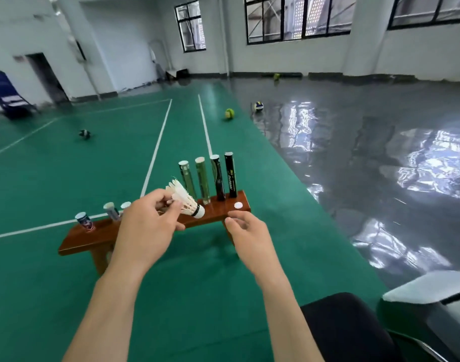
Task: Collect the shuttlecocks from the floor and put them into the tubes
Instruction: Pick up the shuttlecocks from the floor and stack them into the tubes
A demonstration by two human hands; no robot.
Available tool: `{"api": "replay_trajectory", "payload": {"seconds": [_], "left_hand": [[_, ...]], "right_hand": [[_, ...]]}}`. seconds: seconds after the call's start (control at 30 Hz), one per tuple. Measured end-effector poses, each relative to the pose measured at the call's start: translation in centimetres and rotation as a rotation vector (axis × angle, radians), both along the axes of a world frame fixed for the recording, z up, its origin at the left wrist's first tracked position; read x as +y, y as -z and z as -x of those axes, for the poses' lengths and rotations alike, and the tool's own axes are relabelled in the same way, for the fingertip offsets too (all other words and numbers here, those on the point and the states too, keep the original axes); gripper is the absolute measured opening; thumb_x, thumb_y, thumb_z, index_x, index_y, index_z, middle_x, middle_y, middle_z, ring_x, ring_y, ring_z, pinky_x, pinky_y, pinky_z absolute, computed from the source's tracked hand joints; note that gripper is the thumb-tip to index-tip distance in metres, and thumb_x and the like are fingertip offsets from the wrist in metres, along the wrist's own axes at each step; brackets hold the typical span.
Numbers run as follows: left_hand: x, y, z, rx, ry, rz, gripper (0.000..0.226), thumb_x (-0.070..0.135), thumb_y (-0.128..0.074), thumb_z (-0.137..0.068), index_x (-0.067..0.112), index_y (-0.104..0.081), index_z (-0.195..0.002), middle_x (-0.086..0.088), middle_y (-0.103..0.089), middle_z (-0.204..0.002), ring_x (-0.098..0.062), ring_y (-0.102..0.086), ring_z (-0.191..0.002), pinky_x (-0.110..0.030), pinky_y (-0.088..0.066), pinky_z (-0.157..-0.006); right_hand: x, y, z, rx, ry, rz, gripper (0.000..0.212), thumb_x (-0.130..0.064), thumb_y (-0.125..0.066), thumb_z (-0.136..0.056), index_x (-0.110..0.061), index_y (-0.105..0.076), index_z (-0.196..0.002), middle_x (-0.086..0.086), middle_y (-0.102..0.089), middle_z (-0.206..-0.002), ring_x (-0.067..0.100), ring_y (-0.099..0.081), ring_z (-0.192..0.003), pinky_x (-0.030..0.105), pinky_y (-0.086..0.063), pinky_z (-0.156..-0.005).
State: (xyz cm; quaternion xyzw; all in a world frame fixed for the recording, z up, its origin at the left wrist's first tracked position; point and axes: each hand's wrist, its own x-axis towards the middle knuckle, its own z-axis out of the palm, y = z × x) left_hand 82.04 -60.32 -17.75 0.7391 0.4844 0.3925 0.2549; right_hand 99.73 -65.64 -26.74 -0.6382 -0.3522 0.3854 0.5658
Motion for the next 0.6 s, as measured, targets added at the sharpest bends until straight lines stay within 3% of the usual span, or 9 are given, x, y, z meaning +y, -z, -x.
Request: {"api": "replay_trajectory", "payload": {"seconds": [0.1, 0.27, 0.33, 0.4, 0.47, 0.6], "left_hand": [[5.9, 0.2, -3.3, 0.003, 0.036, -0.028, 0.013, 0.031, -0.064, -0.097, 0.039, -0.069, -0.088, 0.024, -0.073, -0.086, -0.001, -0.072, -0.066, -0.039, -0.059, -0.066], [17.6, -0.8, -9.2, 0.041, 0.095, -0.065, 0.011, 0.035, -0.064, -0.096, 0.031, -0.069, -0.087, 0.019, -0.071, -0.088, -0.01, -0.067, -0.046, -0.023, -0.049, -0.052], [22.7, -1.6, -11.1, 0.059, 0.11, -0.111, 0.013, 0.033, -0.064, -0.096, 0.027, -0.07, -0.087, 0.016, -0.072, -0.088, -0.013, -0.066, -0.048, -0.029, -0.051, -0.058], [27.6, -2.5, -13.2, 0.081, 0.142, -0.119, 0.013, 0.033, -0.064, -0.096, 0.026, -0.072, -0.088, 0.016, -0.072, -0.088, -0.016, -0.066, -0.052, -0.036, -0.054, -0.061], [32.3, -2.5, -15.5, 0.108, 0.173, -0.107, 0.012, 0.034, -0.066, -0.096, 0.028, -0.073, -0.088, 0.017, -0.071, -0.083, -0.018, -0.064, -0.049, -0.037, -0.054, -0.059], [40.8, -1.9, -20.1, 0.114, 0.218, -0.097, 0.01, 0.033, -0.068, -0.095, 0.033, -0.075, -0.087, 0.011, -0.068, -0.064, -0.021, -0.062, -0.045, -0.039, -0.052, -0.051]], "right_hand": [[5.6, 0.4, -2.2, -0.018, -0.002, 0.027, 0.022, -0.044, -0.059, -0.099, -0.039, -0.066, -0.119, -0.024, -0.069, -0.107, -0.005, -0.064, -0.097, 0.02, -0.047, -0.072], [17.0, -0.2, -6.7, -0.087, 0.042, 0.014, 0.02, -0.039, -0.062, -0.099, -0.032, -0.068, -0.117, -0.018, -0.073, -0.103, 0.002, -0.068, -0.097, 0.022, -0.051, -0.078], [21.6, -1.2, -9.0, -0.115, 0.086, 0.01, 0.023, -0.037, -0.061, -0.098, -0.029, -0.069, -0.119, -0.015, -0.074, -0.106, 0.004, -0.068, -0.099, 0.026, -0.053, -0.086], [25.7, -2.3, -11.4, -0.137, 0.119, 0.011, 0.023, -0.038, -0.061, -0.099, -0.03, -0.07, -0.119, -0.017, -0.073, -0.109, 0.0, -0.067, -0.1, 0.024, -0.052, -0.084], [29.4, -3.2, -13.6, -0.171, 0.135, 0.02, 0.023, -0.04, -0.06, -0.099, -0.032, -0.069, -0.119, -0.019, -0.071, -0.112, -0.002, -0.065, -0.102, 0.02, -0.05, -0.079], [35.4, -3.7, -17.9, -0.227, 0.203, 0.039, 0.021, -0.04, -0.059, -0.099, -0.034, -0.07, -0.116, -0.021, -0.069, -0.11, -0.002, -0.063, -0.105, 0.023, -0.05, -0.089]]}}
